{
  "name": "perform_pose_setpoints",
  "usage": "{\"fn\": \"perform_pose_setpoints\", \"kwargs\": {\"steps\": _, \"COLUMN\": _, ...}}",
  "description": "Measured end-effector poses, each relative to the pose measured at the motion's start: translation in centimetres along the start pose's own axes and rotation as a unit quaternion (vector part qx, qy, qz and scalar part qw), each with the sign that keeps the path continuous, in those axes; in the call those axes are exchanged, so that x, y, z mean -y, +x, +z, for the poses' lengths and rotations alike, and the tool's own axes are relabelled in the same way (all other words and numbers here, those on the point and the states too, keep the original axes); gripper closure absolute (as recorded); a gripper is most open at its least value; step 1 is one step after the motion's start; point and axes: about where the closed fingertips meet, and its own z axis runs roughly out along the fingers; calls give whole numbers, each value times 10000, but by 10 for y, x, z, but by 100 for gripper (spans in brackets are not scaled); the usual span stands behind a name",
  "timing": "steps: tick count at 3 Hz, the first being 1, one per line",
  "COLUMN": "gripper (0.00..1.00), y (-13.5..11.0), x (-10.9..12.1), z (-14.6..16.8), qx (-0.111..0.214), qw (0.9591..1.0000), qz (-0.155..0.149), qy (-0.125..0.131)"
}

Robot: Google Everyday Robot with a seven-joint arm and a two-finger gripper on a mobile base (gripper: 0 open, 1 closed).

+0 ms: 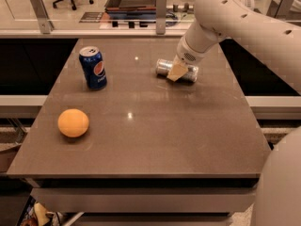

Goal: Knock redbull can over

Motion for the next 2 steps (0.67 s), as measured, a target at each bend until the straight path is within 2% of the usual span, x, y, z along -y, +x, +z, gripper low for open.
{"fn": "perform_pose_setpoints", "kwargs": {"steps": 2, "gripper": 59, "y": -1, "x": -1, "z": 1, "qx": -5, "qw": 10000, "qz": -6, "qy": -18}}
